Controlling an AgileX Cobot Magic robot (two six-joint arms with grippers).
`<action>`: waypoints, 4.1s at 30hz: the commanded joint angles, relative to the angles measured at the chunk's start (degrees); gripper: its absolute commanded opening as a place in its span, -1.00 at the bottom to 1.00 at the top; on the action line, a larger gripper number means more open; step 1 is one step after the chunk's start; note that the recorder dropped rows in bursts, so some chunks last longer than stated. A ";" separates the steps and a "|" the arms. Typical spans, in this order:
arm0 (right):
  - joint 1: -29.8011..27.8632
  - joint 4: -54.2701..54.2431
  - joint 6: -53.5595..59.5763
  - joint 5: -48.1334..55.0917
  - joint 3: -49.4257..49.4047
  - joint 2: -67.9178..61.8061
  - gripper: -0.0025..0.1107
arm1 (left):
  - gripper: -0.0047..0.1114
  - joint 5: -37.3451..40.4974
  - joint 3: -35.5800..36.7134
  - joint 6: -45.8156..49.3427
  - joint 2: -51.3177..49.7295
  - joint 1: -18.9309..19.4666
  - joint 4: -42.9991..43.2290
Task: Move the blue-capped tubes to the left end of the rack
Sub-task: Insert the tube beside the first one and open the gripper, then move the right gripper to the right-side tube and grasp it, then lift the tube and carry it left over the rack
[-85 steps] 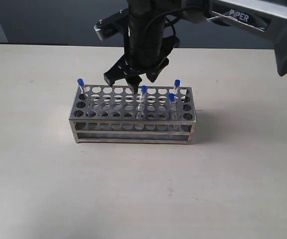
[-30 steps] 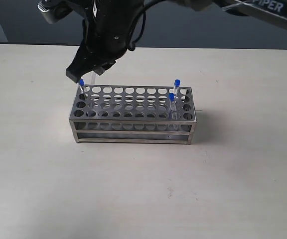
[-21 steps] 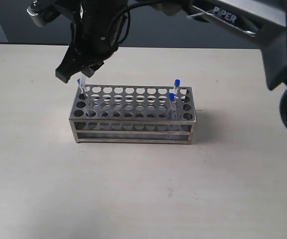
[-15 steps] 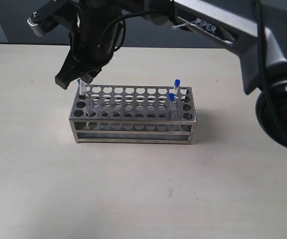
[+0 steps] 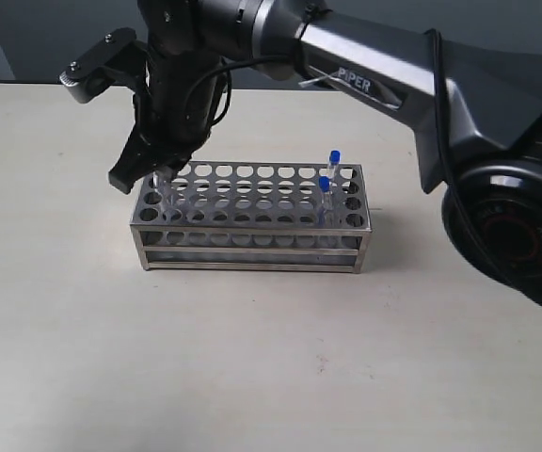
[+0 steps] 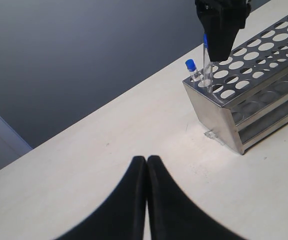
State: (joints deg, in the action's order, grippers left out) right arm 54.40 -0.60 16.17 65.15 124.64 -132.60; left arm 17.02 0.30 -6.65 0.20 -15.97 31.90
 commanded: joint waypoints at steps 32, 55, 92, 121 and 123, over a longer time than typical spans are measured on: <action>0.00 -6.02 -4.32 -3.96 0.38 -1.34 -0.16 | -0.90 -0.33 -0.30 -0.28 -0.20 -0.22 -0.13; -9.58 8.31 -19.41 4.82 -16.71 15.41 -0.16 | -0.90 -0.44 -0.30 -0.28 -0.20 -0.22 -0.02; -9.36 8.44 -21.94 -1.55 -32.31 30.83 -0.95 | -0.90 -0.32 -0.30 -0.28 -0.20 -0.22 -0.23; -2.95 -10.28 -2.14 -5.42 -6.66 7.58 -0.96 | -0.90 -0.32 -0.30 -0.28 -0.20 -0.22 -0.12; -2.95 -10.38 -1.99 -5.42 -6.66 6.93 -0.96 | -0.90 -0.32 -0.30 -0.28 -0.20 -0.22 -0.12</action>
State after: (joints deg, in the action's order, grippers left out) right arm 51.53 -11.06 13.57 59.46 117.49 -125.03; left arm 17.02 0.30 -6.65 0.20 -15.97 31.90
